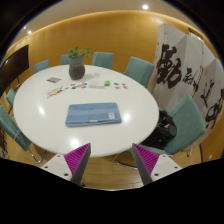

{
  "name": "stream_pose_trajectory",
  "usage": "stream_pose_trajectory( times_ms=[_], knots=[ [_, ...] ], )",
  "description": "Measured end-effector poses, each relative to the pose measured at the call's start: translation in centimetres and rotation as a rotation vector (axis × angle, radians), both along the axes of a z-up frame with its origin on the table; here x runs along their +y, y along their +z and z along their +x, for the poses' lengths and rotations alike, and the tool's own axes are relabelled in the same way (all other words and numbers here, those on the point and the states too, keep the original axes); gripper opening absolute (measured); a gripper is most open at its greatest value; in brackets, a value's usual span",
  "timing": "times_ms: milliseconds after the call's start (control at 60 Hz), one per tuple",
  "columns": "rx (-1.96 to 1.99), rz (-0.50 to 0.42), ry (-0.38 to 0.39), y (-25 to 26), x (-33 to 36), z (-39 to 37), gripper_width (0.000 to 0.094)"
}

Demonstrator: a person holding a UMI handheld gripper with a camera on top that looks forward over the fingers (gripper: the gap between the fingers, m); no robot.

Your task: Fold towel

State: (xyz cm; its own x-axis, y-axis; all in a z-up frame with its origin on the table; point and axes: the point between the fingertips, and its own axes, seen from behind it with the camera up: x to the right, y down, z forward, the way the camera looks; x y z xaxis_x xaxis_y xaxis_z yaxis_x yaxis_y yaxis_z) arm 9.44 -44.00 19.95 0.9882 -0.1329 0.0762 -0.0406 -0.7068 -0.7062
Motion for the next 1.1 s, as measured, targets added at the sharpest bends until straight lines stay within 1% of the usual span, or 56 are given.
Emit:
stream_pose_trajectory(
  times_ms=[83,100,217,250,300,433,600,700,783,817,850,883,900,917,950,983,1033,1100],
  knots=[
    [0.045,0.007,0.063,-3.6,2.6,-5.0,0.0868],
    [0.054,0.001,0.08,-3.3,2.6,-5.8,0.0868],
    [0.061,0.012,0.177,-8.5,7.2,-12.6,0.0878],
    [0.07,0.012,0.202,-8.9,8.6,-13.5,0.0878],
    [0.081,0.018,0.217,-10.7,11.2,-16.4,0.0874],
    [0.114,0.03,0.234,-13.9,18.6,-21.0,0.0875],
    [0.062,0.045,0.224,-17.2,27.8,-22.6,0.0876],
    [0.032,0.037,0.206,-19.5,31.4,-22.3,0.0875],
    [0.015,0.015,0.185,-21.2,32.8,-22.1,0.0872],
    [0.003,0.052,0.179,-20.9,33.7,-22.1,0.082],
    [-0.018,0.063,0.175,-20.9,34.1,-21.8,0.0724],
    [-0.04,0.07,0.176,-20.8,34.3,-21.4,0.0584],
    [-0.051,0.075,0.178,-20.8,34.4,-21.3,0.0484],
    [-0.063,0.079,0.181,-20.8,34.6,-21.1,0.0426],
    [-0.099,0.088,0.188,-20.8,34.9,-20.6,0.0259],
    [-0.14,0.093,0.194,-20.8,35.1,-20.1,0.0148],
    [-0.157,0.095,0.217,-20.9,35.2,-19.9,0.0099],
    [-0.149,0.068,0.234,-21.0,35.0,-20.0,0.0075]
  ],
)
